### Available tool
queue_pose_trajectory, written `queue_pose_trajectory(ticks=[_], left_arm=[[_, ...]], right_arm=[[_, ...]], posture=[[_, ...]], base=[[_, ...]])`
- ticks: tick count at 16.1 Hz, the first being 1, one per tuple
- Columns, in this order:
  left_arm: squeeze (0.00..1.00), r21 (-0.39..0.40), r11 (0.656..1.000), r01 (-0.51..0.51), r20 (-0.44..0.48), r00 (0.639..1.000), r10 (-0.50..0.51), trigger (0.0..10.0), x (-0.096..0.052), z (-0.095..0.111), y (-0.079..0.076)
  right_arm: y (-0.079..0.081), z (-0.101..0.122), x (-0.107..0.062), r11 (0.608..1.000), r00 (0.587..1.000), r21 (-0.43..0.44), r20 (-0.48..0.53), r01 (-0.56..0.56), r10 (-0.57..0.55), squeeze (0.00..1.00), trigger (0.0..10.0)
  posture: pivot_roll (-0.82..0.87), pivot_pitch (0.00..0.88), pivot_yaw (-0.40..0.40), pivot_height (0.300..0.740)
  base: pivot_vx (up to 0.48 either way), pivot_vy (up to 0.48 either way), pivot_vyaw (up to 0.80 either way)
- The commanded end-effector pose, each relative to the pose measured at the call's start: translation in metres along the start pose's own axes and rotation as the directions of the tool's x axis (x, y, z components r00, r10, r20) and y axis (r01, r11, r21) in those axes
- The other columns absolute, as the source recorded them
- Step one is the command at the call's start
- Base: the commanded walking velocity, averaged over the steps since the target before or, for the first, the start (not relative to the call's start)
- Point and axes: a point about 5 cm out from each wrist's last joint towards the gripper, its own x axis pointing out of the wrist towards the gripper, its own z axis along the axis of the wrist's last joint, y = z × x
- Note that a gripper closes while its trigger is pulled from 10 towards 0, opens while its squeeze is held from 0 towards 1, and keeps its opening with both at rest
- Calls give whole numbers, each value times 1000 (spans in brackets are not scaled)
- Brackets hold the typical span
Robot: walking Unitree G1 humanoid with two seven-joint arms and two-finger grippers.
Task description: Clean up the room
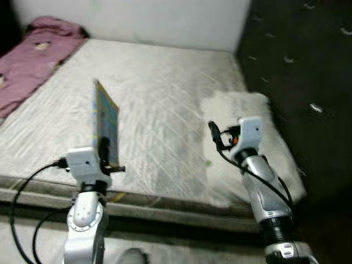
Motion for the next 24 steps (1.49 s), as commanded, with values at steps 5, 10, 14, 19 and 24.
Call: queue_pose_trajectory(ticks=[5, 10, 14, 19, 24], left_arm=[[0, 28, 997, -73, 15, 997, 72, 10000, 5, 5, 5], [0, 27, 996, -80, 9, 997, 80, 10000, 5, 4, 5], [0, 25, 994, -102, -25, 994, 103, 10000, 3, 1, 7], [0, 33, 996, -88, -21, 996, 89, 10000, -4, -1, 8], [0, 149, 986, -77, -17, 997, 81, 10000, -6, -1, -1]], right_arm=[[4, 4, 3, 1000, 1000, -1, 16, -15, 15, 0, 10000], [5, 3, 3, 1000, 1000, 0, 13, -16, 16, 0, 10000], [6, 3, 3, 999, 1000, -27, 14, -22, 23, 0, 10000], [5, 1, 2, 1000, 1000, 4, 4, -10, 10, 0, 10000], [14, -4, 4, 999, 1000, 35, -4, -12, 12, 0, 10000]], posture=[[-45, 0, -67, 740], [-45, 0, -67, 740], [-40, 0, -69, 740], [-41, 0, -55, 740], [-27, 0, -38, 740]], base=[[59, 0, 0], [0, 0, 0], [0, 0, 0], [0, 0, -480], [0, 0, -248]])
